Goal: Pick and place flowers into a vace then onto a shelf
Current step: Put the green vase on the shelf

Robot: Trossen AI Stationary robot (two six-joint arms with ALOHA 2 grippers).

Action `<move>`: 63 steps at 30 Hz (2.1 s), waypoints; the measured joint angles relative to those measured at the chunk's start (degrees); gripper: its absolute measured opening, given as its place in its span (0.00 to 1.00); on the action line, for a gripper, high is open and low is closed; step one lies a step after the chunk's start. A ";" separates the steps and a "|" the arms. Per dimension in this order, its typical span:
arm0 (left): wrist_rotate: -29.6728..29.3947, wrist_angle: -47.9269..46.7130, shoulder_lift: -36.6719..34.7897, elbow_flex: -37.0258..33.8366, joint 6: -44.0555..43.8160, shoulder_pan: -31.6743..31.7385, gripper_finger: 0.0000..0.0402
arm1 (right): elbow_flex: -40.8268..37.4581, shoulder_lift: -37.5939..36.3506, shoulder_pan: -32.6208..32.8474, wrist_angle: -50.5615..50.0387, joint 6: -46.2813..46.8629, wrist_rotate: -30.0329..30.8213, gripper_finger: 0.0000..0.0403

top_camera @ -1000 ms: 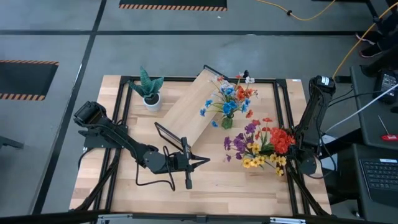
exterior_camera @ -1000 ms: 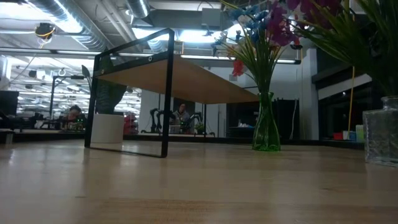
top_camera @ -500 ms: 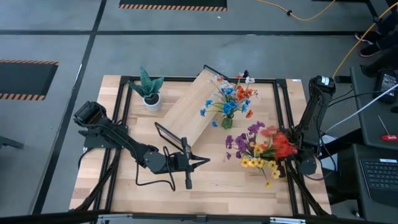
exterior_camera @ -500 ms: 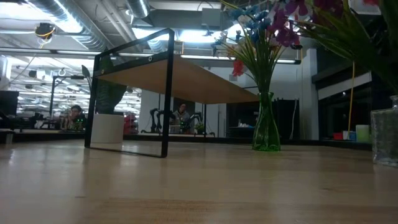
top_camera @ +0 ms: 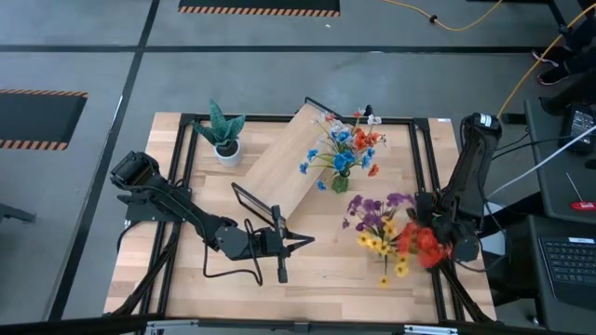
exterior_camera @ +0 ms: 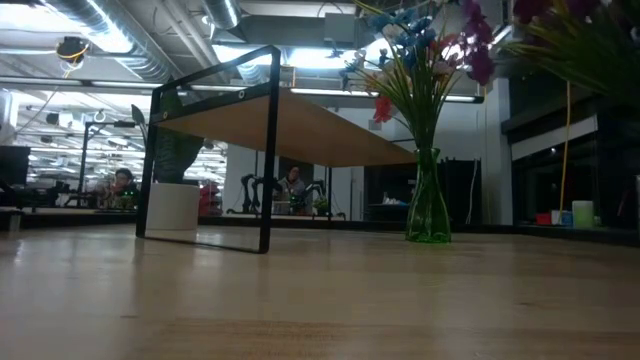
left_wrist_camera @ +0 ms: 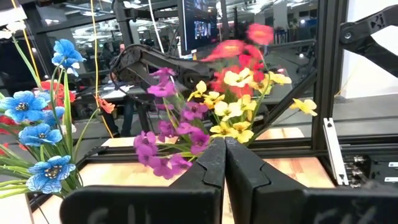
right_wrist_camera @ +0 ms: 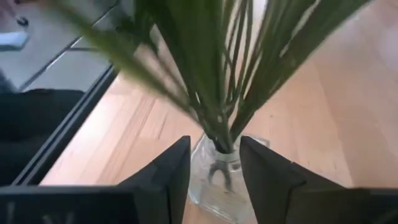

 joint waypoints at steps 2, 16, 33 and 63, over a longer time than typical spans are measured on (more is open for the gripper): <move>0.04 0.00 0.00 0.00 -0.05 0.00 0.01 | 2.31 -0.48 0.00 -4.44 0.23 -0.17 0.36; 0.06 -0.20 0.00 0.00 -1.38 0.00 0.01 | 7.38 -0.69 -0.02 -23.53 6.82 1.66 0.36; 0.06 -0.75 0.00 0.02 -2.43 0.00 0.01 | 7.32 -1.06 0.00 -38.54 21.03 8.61 0.36; 0.01 -2.79 0.04 0.02 1.20 0.09 0.00 | 5.30 -5.83 -22.60 -25.88 10.58 2.33 0.36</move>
